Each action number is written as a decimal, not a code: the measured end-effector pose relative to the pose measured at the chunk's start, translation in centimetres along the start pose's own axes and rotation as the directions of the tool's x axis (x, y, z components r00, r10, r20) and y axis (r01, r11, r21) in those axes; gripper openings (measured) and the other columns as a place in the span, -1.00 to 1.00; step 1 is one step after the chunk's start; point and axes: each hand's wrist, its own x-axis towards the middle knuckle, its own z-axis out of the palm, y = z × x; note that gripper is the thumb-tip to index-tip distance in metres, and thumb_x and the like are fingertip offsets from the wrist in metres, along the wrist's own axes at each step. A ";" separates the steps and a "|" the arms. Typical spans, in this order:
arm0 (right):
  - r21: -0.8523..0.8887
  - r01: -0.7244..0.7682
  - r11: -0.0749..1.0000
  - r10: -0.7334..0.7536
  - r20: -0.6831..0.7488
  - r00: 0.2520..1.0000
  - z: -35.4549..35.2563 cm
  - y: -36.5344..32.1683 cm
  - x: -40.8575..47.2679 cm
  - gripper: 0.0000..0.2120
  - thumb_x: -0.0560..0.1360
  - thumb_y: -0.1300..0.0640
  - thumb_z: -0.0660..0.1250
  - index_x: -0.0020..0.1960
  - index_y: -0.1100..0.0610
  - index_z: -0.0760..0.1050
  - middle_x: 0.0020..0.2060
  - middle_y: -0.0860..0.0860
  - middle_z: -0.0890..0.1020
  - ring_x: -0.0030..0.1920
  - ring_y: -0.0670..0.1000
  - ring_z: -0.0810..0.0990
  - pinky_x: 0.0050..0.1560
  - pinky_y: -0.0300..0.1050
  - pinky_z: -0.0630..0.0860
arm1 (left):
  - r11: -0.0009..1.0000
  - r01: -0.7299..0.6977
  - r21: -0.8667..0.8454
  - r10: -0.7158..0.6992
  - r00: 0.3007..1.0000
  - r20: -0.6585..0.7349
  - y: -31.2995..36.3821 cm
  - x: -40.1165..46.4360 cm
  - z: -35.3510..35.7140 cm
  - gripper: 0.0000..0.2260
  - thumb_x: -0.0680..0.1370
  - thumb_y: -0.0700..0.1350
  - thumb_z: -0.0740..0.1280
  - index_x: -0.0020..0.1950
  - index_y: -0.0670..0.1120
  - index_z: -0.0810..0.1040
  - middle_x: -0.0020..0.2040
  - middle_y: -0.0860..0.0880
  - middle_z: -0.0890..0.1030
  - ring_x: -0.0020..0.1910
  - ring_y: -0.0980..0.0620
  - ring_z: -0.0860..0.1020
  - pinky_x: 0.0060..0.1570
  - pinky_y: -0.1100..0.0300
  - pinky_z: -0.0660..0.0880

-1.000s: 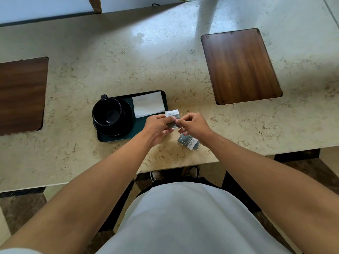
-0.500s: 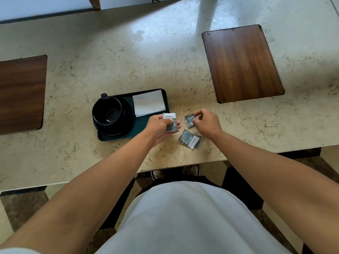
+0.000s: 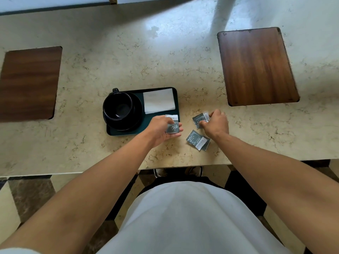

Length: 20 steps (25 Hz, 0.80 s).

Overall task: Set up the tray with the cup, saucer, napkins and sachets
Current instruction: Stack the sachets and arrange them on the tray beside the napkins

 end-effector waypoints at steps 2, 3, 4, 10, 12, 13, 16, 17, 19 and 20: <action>0.179 0.035 0.983 -0.039 0.022 0.999 -0.5 -0.1 0.1 -0.79 0.55 0.12 0.44 0.12 0.11 0.49 0.06 0.05 0.62 0.04 0.03 0.59 0.03 -0.11 0.51 | 1.000 0.003 -0.005 -0.003 1.000 0.004 0.0 0.0 -0.1 -0.79 0.62 -0.33 0.19 0.25 -0.23 0.41 0.06 -0.33 0.66 0.00 -0.25 0.71 0.08 -0.21 0.62; 0.295 0.034 0.955 -0.047 0.039 0.998 -0.9 -0.3 0.1 -0.87 0.56 0.14 0.42 0.08 0.10 0.51 0.00 0.02 0.65 -0.01 0.02 0.63 -0.02 -0.11 0.55 | 1.000 0.003 -0.002 -0.003 1.000 0.001 0.1 0.0 -0.1 -0.80 0.64 -0.30 0.19 0.26 -0.25 0.41 0.06 -0.33 0.66 0.01 -0.25 0.71 0.08 -0.20 0.62; 0.406 0.031 0.913 -0.058 0.053 0.997 -1.4 -0.6 -0.1 -0.91 0.56 0.16 0.42 0.05 0.10 0.55 -0.05 0.01 0.68 -0.07 0.01 0.67 -0.06 -0.08 0.60 | 1.000 0.006 0.001 -0.006 1.000 -0.004 0.1 0.0 -0.1 -0.81 0.66 -0.24 0.19 0.26 -0.25 0.43 0.06 -0.32 0.67 0.01 -0.24 0.71 0.08 -0.19 0.63; 0.584 0.135 0.800 -0.314 0.217 0.924 -2.8 -2.8 -1.8 -0.92 0.54 0.21 0.45 0.04 0.16 0.64 -0.18 0.08 0.71 -0.27 -0.02 0.64 -0.23 -0.11 0.59 | 0.994 0.077 -0.074 -0.072 0.995 0.073 0.7 -0.3 0.1 -0.72 0.69 -0.01 0.23 0.22 -0.21 0.49 0.11 -0.32 0.65 0.07 -0.29 0.67 0.08 -0.23 0.61; 0.560 0.180 0.808 -0.383 0.269 0.884 -2.5 -3.4 -2.5 -0.91 0.53 0.22 0.45 0.03 0.16 0.65 -0.18 0.08 0.72 -0.26 0.00 0.65 -0.21 -0.12 0.62 | 0.999 0.047 -0.017 -0.045 0.991 0.127 0.6 -0.4 0.1 -0.76 0.65 -0.12 0.31 0.25 -0.21 0.52 0.13 -0.31 0.64 0.07 -0.27 0.68 0.04 -0.19 0.64; 0.561 0.188 0.806 -0.397 0.278 0.875 -2.3 -3.7 -2.8 -0.91 0.53 0.22 0.46 0.03 0.15 0.65 -0.17 0.07 0.72 -0.25 0.00 0.66 -0.20 -0.11 0.63 | 0.999 0.021 0.036 -0.026 0.987 0.157 0.5 -0.3 0.1 -0.78 0.62 -0.20 0.33 0.25 -0.24 0.54 0.12 -0.31 0.66 0.07 -0.26 0.68 0.04 -0.17 0.64; 0.564 0.192 0.803 -0.399 0.270 0.876 -1.7 -4.1 -3.5 -0.92 0.52 0.21 0.47 0.02 0.11 0.66 -0.19 0.05 0.72 -0.25 0.01 0.67 -0.17 -0.05 0.66 | 0.991 -0.039 0.131 0.012 0.979 0.205 0.0 -0.1 0.0 -0.79 0.61 -0.35 0.31 0.24 -0.31 0.57 0.05 -0.30 0.69 0.06 -0.24 0.69 0.05 -0.16 0.64; 0.553 0.198 0.809 -0.394 0.262 0.881 -1.6 -4.2 -3.6 -0.91 0.52 0.20 0.47 0.02 0.10 0.66 -0.19 0.03 0.72 -0.25 0.01 0.67 -0.17 -0.05 0.67 | 0.989 -0.050 0.141 0.020 0.978 0.207 -0.1 -0.1 0.0 -0.79 0.61 -0.36 0.29 0.23 -0.32 0.57 0.04 -0.30 0.70 0.06 -0.24 0.69 0.04 -0.16 0.64; 0.514 0.218 0.830 -0.379 0.232 0.896 -1.2 -4.1 -3.6 -0.90 0.54 0.16 0.46 0.05 0.07 0.66 -0.18 -0.01 0.70 -0.25 -0.02 0.68 -0.20 -0.10 0.66 | 0.986 -0.062 0.157 0.029 0.979 0.204 -0.3 -0.1 -0.1 -0.80 0.62 -0.38 0.27 0.23 -0.32 0.56 0.03 -0.29 0.70 0.05 -0.23 0.70 0.02 -0.16 0.65; 0.486 0.229 0.843 -0.364 0.204 0.909 -1.1 -3.9 -3.5 -0.89 0.55 0.14 0.44 0.07 0.07 0.65 -0.16 -0.03 0.69 -0.26 -0.03 0.68 -0.22 -0.14 0.64 | 0.984 -0.065 0.166 0.030 0.979 0.202 -0.5 -0.2 -0.2 -0.80 0.62 -0.39 0.26 0.22 -0.32 0.56 0.03 -0.29 0.70 0.04 -0.23 0.70 0.00 -0.16 0.65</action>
